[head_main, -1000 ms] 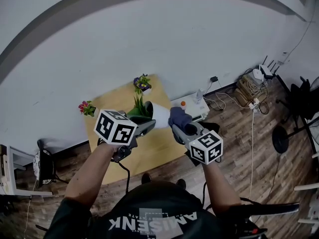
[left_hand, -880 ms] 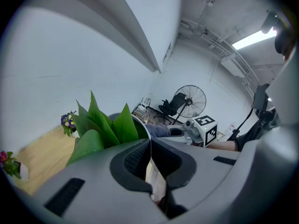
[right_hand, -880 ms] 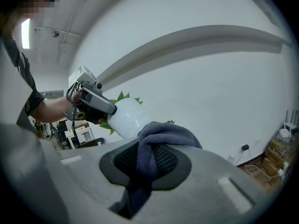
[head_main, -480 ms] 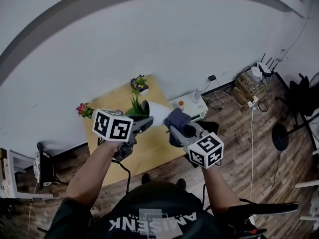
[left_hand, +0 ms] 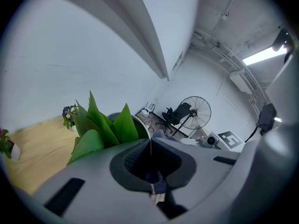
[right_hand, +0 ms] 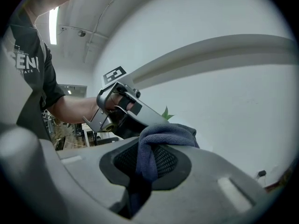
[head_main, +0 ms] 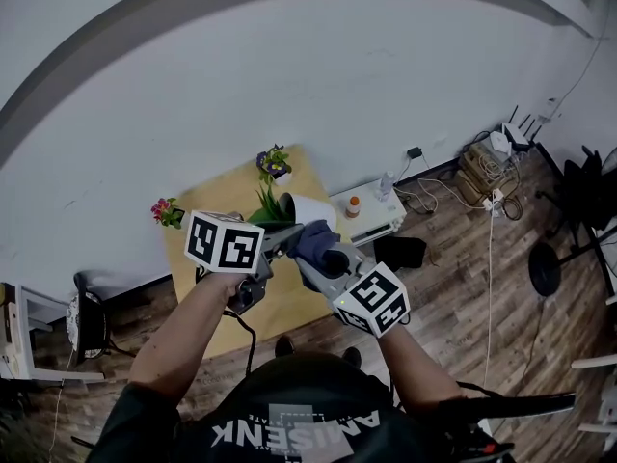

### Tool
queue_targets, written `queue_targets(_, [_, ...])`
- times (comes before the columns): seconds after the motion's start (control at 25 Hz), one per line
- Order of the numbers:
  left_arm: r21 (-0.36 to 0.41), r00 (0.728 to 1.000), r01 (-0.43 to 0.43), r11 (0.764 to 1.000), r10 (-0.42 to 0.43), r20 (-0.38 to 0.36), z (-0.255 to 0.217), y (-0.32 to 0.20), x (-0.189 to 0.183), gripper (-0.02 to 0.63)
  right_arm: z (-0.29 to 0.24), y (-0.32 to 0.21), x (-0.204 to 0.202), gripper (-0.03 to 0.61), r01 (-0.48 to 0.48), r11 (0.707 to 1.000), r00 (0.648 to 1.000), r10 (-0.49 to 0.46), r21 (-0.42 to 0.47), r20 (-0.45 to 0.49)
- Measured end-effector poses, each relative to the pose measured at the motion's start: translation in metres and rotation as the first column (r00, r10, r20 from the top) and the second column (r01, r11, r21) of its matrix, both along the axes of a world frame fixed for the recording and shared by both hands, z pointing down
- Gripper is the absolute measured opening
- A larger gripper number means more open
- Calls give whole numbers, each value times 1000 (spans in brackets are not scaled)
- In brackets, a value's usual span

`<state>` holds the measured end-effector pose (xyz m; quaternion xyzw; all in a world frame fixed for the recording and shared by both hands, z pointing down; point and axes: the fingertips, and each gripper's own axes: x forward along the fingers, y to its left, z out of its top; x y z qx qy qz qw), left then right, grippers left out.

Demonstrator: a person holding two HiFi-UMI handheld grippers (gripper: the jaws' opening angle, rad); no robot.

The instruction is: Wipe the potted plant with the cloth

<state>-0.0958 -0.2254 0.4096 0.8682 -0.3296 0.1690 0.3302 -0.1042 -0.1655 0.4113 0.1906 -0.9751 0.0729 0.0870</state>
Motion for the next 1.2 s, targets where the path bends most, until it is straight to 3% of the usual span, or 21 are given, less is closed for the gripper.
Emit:
queue_targets(0.48, [-61, 993, 46, 997, -52, -102, 8, 11, -3, 6, 27, -4, 3, 51, 0, 999, 999, -2, -41, -36])
queue_targets(0.64, [-86, 983, 68, 994, -81, -164, 8, 14, -4, 6, 34, -10, 16, 51, -27, 998, 999, 25, -62, -30])
queue_targets(1.2, [-155, 954, 90, 984, -130, -272, 10, 25, -11, 6, 61, -34, 48, 51, -122, 984, 992, 117, -129, -40])
